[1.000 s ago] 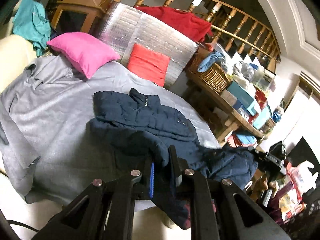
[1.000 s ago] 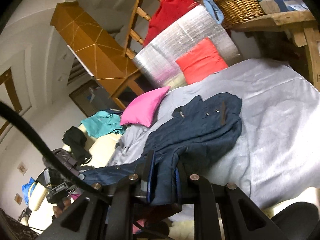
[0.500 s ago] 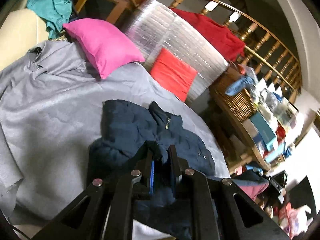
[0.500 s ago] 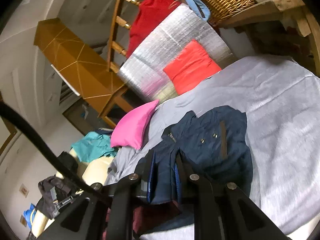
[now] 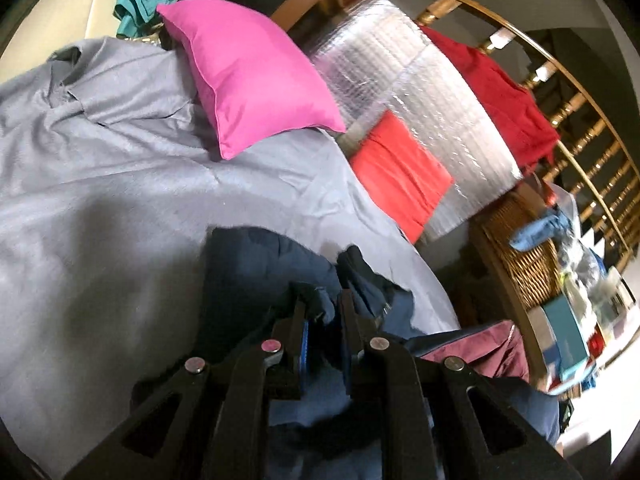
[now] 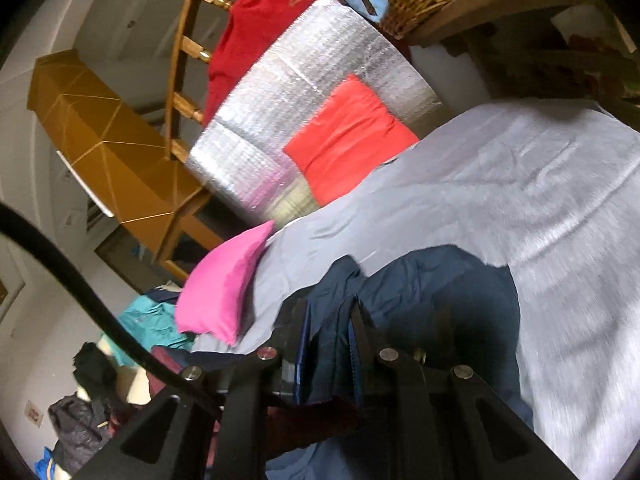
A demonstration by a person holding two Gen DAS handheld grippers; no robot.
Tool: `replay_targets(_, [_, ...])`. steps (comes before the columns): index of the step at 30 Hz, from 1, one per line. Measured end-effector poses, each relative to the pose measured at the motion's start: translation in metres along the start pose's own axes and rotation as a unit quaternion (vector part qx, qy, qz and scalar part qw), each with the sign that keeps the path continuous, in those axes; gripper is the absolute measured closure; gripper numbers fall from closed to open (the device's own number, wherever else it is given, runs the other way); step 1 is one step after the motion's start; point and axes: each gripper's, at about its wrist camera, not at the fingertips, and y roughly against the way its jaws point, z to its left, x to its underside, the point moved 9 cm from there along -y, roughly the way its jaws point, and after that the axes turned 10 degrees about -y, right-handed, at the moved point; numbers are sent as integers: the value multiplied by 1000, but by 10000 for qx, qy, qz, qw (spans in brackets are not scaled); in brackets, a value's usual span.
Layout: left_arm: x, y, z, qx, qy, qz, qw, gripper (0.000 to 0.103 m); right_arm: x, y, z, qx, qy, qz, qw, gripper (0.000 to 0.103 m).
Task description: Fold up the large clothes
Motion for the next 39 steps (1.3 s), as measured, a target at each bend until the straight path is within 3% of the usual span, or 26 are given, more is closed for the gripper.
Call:
replay_targets(6, [-26, -50, 1, -118, 133, -136, 9997, 90, -34, -41, -19, 260, -169, -152, 9994, 85])
replay_targets(14, [-52, -89, 0, -368, -60, -89, 9993, 89, -60, -88, -32, 466, -300, -146, 9984, 85])
replay_targets(18, [-53, -110, 11, -426, -32, 95, 9990, 82, -64, -113, -46, 673, -440, 37, 9968, 84])
replay_targets(20, [-54, -114, 15, -427, -39, 170, 9989, 71, -63, -123, -58, 774, -643, 199, 9947, 76])
replay_targets(21, [-58, -109, 17, -427, -11, 53, 9991, 57, -63, -126, -64, 779, -829, 291, 9931, 72])
replay_targets(22, [-63, -104, 17, -435, 28, -94, 9990, 38, -65, -127, -69, 763, -1018, 295, 9914, 58])
replay_targets(23, [-69, -95, 18, -405, 85, -293, 9987, 30, -70, -124, -73, 733, -1149, 170, 9905, 37])
replay_targets(25, [-83, -70, 14, -202, 181, -864, 9959, 22, -81, -109, -77, 601, -1341, -183, 9890, 21])
replay_targets(27, [-89, -54, 10, -210, 94, -1020, 9945, 17, -90, -92, -73, 373, -1435, -421, 9881, 21])
replay_targets(29, [-86, -51, 12, -488, -1, -859, 9951, 17, -89, -86, -65, 373, -1285, -277, 9906, 21])
replay_targets(32, [-67, -60, 19, -904, -79, -240, 9956, 17, -73, -83, -43, 307, -948, 12, 9950, 21])
replay_targets(36, [-31, -70, 35, -1494, -165, 715, 9860, 17, -34, -97, -10, 364, -384, 593, 9968, 21])
replay_targets(39, [-20, -69, 41, -1792, -323, 915, 9790, 17, 4, -118, 21, 409, 110, 1089, 9932, 26])
